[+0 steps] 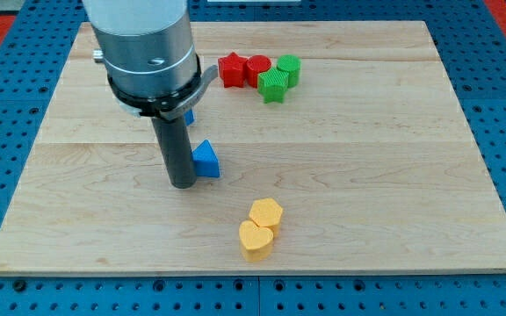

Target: Push the blue triangle closer to the blue cube

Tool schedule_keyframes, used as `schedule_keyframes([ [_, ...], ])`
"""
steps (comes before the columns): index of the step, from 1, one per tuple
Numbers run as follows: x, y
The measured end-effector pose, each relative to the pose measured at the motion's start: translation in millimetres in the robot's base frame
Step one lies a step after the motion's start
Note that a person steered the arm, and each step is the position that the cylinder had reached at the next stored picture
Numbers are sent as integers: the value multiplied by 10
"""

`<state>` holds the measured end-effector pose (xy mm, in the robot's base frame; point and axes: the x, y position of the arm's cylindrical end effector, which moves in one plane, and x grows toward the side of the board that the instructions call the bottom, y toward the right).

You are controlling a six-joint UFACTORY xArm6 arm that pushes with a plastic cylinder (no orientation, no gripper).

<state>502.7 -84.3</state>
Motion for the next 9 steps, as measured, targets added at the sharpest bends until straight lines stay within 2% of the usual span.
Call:
schedule_keyframes([
  [4,-272,149],
  [9,-281,489],
])
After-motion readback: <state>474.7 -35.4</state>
